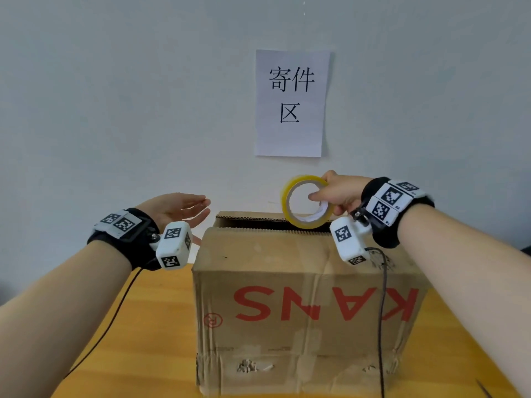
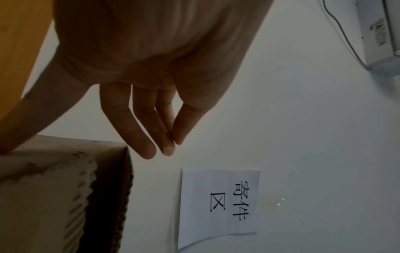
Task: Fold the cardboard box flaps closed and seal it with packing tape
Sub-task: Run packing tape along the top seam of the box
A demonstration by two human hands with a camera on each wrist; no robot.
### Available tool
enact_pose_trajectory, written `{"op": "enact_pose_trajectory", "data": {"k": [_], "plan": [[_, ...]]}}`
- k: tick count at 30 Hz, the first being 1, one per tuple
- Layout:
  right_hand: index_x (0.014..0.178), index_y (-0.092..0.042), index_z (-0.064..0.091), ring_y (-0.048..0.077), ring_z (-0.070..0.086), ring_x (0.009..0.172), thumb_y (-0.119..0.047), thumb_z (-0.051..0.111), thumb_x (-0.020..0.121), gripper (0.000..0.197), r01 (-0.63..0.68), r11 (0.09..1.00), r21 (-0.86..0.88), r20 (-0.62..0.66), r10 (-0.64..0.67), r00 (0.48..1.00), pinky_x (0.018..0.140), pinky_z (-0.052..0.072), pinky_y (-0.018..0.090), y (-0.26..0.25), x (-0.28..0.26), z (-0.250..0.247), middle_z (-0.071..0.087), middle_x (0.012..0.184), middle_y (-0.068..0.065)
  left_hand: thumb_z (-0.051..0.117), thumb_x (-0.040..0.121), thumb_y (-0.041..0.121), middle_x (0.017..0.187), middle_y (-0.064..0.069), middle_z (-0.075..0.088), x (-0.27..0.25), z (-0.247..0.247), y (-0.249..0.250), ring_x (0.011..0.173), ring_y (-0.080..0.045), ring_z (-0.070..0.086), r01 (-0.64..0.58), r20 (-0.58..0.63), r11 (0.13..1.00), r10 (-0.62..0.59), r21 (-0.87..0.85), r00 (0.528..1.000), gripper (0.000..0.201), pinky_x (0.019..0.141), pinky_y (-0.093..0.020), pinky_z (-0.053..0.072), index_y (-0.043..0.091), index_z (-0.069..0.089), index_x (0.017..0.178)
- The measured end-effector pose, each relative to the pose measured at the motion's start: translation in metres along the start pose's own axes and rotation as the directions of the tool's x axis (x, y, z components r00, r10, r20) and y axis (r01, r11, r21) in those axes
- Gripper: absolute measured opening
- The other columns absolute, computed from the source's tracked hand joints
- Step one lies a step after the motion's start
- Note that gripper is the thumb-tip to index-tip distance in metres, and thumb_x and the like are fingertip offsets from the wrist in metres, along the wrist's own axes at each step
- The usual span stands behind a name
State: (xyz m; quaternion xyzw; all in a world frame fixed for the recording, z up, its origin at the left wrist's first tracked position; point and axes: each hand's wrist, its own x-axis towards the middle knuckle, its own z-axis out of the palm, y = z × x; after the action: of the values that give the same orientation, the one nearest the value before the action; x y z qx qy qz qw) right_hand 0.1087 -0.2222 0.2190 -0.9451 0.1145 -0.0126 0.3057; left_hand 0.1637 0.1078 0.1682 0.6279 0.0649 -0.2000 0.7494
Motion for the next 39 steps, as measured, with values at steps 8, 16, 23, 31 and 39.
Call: {"op": "enact_pose_trajectory", "data": {"k": [8,16,23,31,39], "plan": [[0.136,-0.016,0.03,0.015,0.041,0.055,-0.032,0.058,0.099,0.049,0.02,0.996,0.086,-0.096,-0.012,0.995,0.046,0.037,0.024,-0.004,-0.008,-0.012,0.047,0.093,0.008,0.067,0.093,0.028,0.082,0.013,0.071,-0.005,0.005,0.011,0.066,-0.01,0.073,-0.053,0.015,0.998,0.053,0.021,0.998,0.005,0.066,-0.069,0.052,0.024,0.064,0.093],[0.123,-0.011,0.044,0.02,0.058,0.057,-0.026,0.066,0.094,0.039,0.057,0.975,-0.215,0.042,-0.049,0.998,0.042,0.043,0.022,0.004,-0.019,0.013,0.059,0.093,0.008,0.073,0.088,0.026,0.075,0.011,0.072,-0.006,0.009,-0.005,0.071,-0.009,0.072,-0.018,-0.023,0.997,0.02,0.072,1.0,0.011,0.055,-0.053,0.058,0.022,0.063,0.088],[0.118,-0.006,0.06,0.024,0.066,0.073,-0.028,0.067,0.093,0.034,0.034,0.951,-0.309,0.028,-0.027,0.999,0.062,0.052,0.032,0.014,-0.027,0.021,0.066,0.116,0.015,0.072,0.09,0.021,0.11,0.007,0.073,-0.015,0.003,-0.013,0.093,-0.009,0.066,-0.039,-0.058,0.988,0.048,0.149,0.997,0.006,0.063,-0.054,0.054,0.019,0.066,0.091],[0.09,-0.009,0.054,0.031,0.066,0.082,-0.016,0.065,0.089,0.013,0.008,0.932,-0.361,-0.012,-0.013,1.0,0.089,0.058,0.049,-0.002,-0.022,0.03,0.053,0.08,0.009,0.072,0.089,0.021,0.102,0.009,0.072,-0.016,-0.01,-0.02,0.088,-0.008,0.059,-0.04,-0.066,0.975,0.056,0.217,0.996,0.008,0.09,-0.053,0.051,0.017,0.068,0.095],[0.098,-0.01,0.057,0.023,0.057,0.072,-0.014,0.059,0.086,0.013,0.044,0.877,-0.479,-0.042,-0.073,0.996,0.064,0.049,0.033,-0.013,-0.022,0.033,0.06,0.09,0.008,0.072,0.09,0.022,0.088,0.011,0.067,-0.031,-0.038,0.004,0.075,-0.007,0.053,-0.041,-0.101,0.982,0.06,0.183,0.993,0.008,0.08,-0.061,0.053,0.015,0.067,0.091]]}}
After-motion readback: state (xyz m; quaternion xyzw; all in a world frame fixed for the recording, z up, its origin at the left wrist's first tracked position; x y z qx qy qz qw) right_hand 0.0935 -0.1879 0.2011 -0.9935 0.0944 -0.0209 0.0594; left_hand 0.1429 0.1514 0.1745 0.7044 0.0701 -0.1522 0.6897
